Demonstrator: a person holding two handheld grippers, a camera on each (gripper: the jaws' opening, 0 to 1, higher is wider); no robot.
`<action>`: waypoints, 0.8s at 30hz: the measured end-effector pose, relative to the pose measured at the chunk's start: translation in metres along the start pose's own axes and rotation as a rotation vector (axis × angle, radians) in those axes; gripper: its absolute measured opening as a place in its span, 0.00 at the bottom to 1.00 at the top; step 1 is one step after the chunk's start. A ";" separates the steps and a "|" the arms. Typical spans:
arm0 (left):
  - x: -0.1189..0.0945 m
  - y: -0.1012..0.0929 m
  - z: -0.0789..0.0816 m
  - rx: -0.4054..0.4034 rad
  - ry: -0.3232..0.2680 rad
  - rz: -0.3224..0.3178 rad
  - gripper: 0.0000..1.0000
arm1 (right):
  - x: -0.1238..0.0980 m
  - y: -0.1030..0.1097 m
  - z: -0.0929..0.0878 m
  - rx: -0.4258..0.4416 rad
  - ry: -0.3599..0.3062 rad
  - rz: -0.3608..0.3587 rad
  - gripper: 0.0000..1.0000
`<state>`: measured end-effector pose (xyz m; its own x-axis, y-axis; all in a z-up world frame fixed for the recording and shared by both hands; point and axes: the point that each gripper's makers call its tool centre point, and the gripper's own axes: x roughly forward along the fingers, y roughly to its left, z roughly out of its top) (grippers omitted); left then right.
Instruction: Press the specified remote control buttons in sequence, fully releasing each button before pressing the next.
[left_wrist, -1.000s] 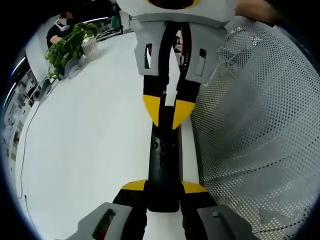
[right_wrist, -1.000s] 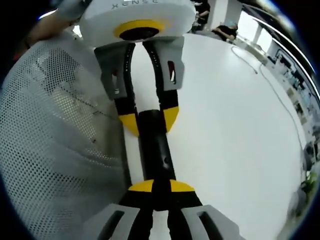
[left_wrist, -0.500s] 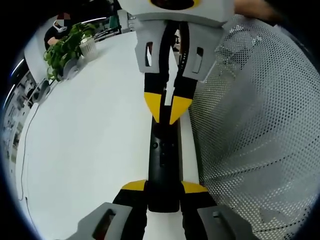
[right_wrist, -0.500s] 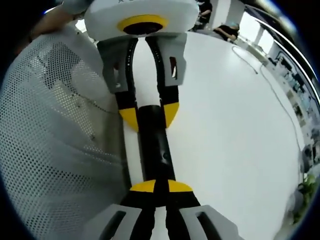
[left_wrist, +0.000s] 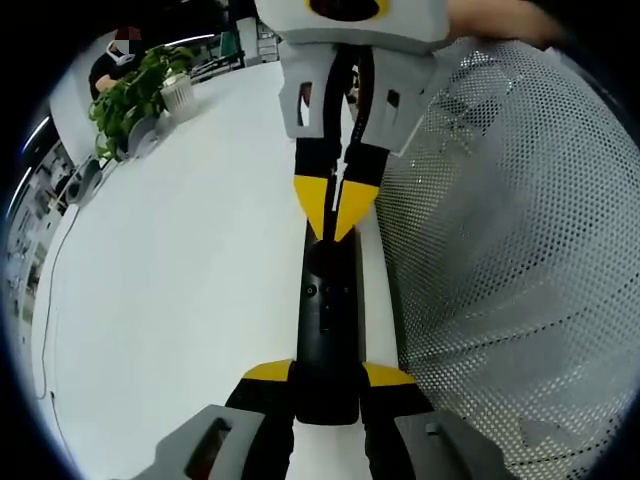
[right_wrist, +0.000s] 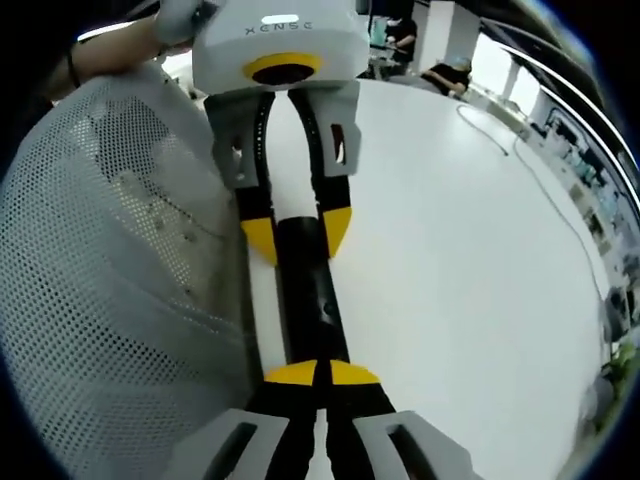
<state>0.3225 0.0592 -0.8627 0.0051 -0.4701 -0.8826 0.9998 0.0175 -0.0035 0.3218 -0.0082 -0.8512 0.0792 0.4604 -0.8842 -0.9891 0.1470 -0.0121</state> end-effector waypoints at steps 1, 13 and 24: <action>0.000 0.000 0.000 0.000 0.000 0.000 0.25 | 0.000 0.000 0.000 0.004 0.000 0.002 0.00; 0.000 0.000 0.000 -0.001 -0.003 -0.001 0.25 | 0.003 0.003 0.004 -0.025 0.002 0.005 0.00; 0.000 0.000 0.000 0.002 -0.005 -0.002 0.25 | 0.003 0.002 0.004 -0.006 0.002 -0.001 0.00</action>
<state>0.3222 0.0591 -0.8626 0.0027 -0.4742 -0.8804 0.9999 0.0148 -0.0048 0.3209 -0.0030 -0.8522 0.0795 0.4584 -0.8852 -0.9897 0.1421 -0.0152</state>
